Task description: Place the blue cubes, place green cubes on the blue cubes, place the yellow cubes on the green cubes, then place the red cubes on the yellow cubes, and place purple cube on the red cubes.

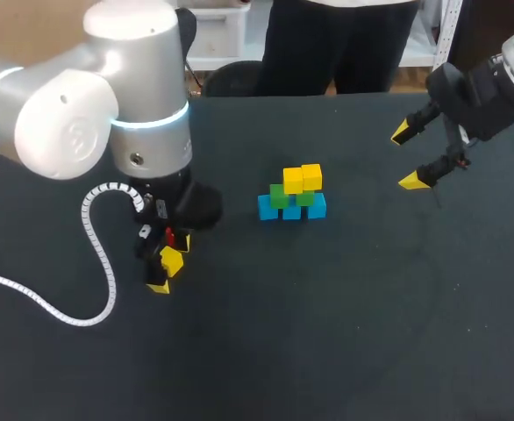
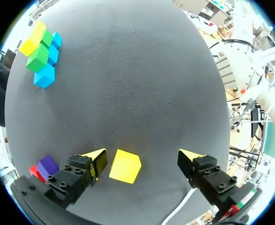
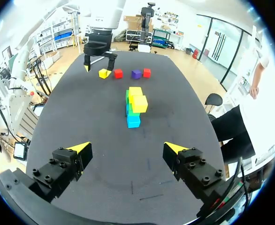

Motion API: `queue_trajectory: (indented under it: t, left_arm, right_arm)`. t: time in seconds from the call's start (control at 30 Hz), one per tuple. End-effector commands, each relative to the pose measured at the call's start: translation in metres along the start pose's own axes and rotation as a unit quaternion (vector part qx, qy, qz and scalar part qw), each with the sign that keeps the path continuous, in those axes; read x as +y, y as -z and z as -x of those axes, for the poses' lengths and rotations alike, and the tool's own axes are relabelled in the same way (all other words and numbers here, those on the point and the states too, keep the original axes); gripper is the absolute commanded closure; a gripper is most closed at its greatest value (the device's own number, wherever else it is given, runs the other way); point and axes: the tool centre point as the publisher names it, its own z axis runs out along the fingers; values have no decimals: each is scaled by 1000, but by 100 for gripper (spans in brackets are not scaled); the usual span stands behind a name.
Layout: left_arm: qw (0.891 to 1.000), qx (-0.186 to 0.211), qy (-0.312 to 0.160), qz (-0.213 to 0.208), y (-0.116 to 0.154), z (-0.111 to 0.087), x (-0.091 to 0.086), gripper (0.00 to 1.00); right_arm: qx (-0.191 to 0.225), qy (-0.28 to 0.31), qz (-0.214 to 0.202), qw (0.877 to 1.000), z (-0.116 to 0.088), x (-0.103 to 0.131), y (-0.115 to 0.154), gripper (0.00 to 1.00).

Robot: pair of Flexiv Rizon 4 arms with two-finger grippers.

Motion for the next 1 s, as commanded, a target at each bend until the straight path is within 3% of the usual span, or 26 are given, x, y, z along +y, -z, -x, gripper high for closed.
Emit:
queue_trajectory:
  t: [0.03,0.1,0.13,0.17,0.2,0.27,0.37,0.4,0.43,0.47,0.67,1.0]
  left_arm:
    - [1000,-11,6,3,-3,-3,3,0]
    - [1000,-13,8,3,-4,-5,4,0]
    - [1000,-14,8,3,-4,-5,4,6]
    - [1000,-14,8,3,-4,-5,4,36]
    - [1000,-15,9,2,-4,-6,4,53]
    - [1000,-15,14,1,-6,-7,3,60]
    - [1000,-17,17,1,-8,-9,1,62]
    - [1000,-17,18,0,-9,-9,1,68]
    - [1000,-18,16,-1,-9,-9,1,91]
    - [1000,-18,16,-1,-9,-9,1,100]
    - [998,-5,52,-19,-11,-14,1,100]
    - [992,-8,124,-22,4,-2,8,100]
  right_arm:
    - [-1,0,-1,1000,0,1,0,0]
    - [-1,0,-1,1000,0,1,0,0]
    - [-1,0,-1,1000,0,1,0,0]
    - [-1,0,-1,1000,0,1,0,0]
    - [-1,0,-1,1000,0,1,0,0]
    - [-1,0,-1,1000,0,1,0,0]
    - [-1,0,-1,1000,0,1,0,0]
    - [-1,0,-1,1000,0,1,0,0]
    - [-1,0,-1,1000,0,1,0,0]
    - [-1,0,-1,1000,0,1,0,0]
    - [-1,0,-1,1000,0,1,0,0]
    - [-1,0,-1,1000,0,1,0,0]
